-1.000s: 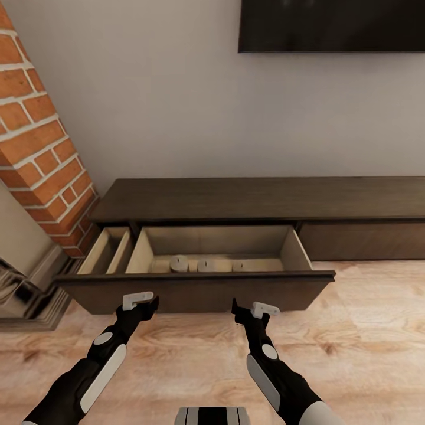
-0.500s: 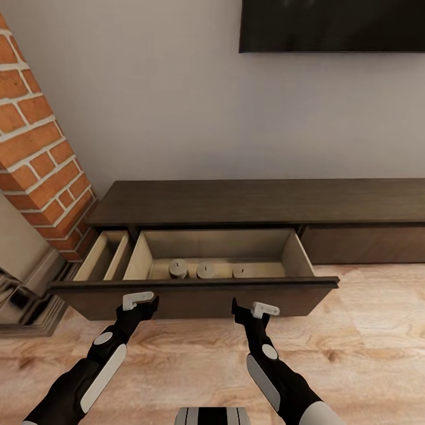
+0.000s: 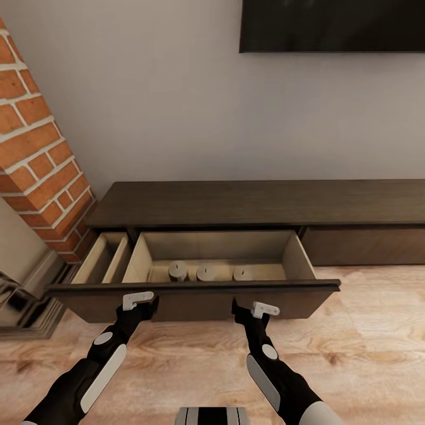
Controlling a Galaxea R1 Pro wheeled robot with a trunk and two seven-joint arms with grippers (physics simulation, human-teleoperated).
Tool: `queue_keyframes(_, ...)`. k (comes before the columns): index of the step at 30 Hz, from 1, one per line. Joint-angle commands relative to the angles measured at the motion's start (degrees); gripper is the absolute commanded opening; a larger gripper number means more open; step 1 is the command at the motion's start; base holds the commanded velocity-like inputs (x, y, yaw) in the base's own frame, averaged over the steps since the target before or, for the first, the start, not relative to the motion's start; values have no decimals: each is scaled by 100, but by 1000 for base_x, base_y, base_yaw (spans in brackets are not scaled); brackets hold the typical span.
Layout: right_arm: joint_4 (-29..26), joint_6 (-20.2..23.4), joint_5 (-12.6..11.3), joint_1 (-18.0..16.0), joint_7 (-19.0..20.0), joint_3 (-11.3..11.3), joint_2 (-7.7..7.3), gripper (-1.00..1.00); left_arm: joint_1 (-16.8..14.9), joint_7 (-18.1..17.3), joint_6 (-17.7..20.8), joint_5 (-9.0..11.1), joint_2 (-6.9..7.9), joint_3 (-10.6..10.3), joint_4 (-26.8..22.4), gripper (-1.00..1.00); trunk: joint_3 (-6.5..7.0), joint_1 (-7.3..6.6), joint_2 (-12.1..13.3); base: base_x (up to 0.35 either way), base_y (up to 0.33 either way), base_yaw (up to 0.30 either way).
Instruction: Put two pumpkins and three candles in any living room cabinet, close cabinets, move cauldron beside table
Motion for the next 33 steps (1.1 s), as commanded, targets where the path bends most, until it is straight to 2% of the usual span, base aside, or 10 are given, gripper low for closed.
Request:
queue_keyframes(1, 1, -40, -60, -5, -29, 33, -4, 100, -5, 51, 14, 47, 8, -23, -10, 100, -4, 0, -2, 135, 0, 0)
queue_keyframes(19, 1, -40, -60, -5, -29, 37, -4, 100, -2, 49, 14, 47, 8, -14, -10, 100, -4, 0, -2, 71, 0, 0)
queue_keyframes(33, 1, -40, -60, -5, -29, 36, -4, 100, -3, 43, 14, 47, 8, -12, -10, 100, -4, 0, -2, 181, 0, 0)
